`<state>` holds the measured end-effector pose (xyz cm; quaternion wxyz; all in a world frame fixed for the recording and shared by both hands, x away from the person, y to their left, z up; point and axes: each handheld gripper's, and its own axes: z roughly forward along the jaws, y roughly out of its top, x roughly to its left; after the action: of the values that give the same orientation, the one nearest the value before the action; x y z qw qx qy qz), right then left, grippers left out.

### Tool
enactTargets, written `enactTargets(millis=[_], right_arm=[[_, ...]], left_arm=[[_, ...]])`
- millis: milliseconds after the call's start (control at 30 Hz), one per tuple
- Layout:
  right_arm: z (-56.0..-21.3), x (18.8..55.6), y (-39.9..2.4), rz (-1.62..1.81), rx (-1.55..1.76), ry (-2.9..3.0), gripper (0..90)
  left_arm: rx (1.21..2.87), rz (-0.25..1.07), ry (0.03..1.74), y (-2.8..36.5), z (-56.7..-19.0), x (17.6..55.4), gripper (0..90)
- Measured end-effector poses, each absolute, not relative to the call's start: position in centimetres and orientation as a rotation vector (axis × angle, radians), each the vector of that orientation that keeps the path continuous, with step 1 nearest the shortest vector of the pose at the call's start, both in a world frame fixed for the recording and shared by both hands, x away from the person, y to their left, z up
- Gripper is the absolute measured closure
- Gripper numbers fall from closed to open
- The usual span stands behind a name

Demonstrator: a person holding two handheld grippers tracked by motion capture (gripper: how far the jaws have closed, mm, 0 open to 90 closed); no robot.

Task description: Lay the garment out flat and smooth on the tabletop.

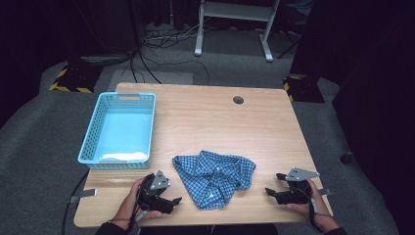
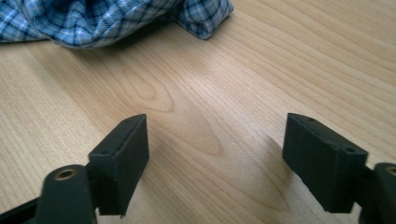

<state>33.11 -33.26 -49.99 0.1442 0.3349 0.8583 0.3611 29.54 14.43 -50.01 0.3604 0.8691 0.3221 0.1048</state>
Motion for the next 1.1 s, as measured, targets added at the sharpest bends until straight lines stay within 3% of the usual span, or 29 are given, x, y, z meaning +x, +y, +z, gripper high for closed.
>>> enactTargets(millis=[33,400,600,1100], right_arm=[[-50.1,33.1,-33.4,1.054,0.964,2.465,20.6],[-49.9,33.3,-33.2,1.024,0.976,2.482,19.3],[-49.4,33.4,-32.6,0.986,0.994,2.499,24.7],[-46.3,33.8,-27.5,1.081,0.833,2.492,25.2]], left_arm=[[2.263,0.325,0.816,14.2,-50.1,29.5,18.0],[2.244,0.330,0.815,14.0,-50.3,29.7,15.1],[2.255,0.321,0.828,13.3,-50.1,30.0,16.8],[2.218,0.275,0.751,10.2,-49.1,30.5,21.6]])
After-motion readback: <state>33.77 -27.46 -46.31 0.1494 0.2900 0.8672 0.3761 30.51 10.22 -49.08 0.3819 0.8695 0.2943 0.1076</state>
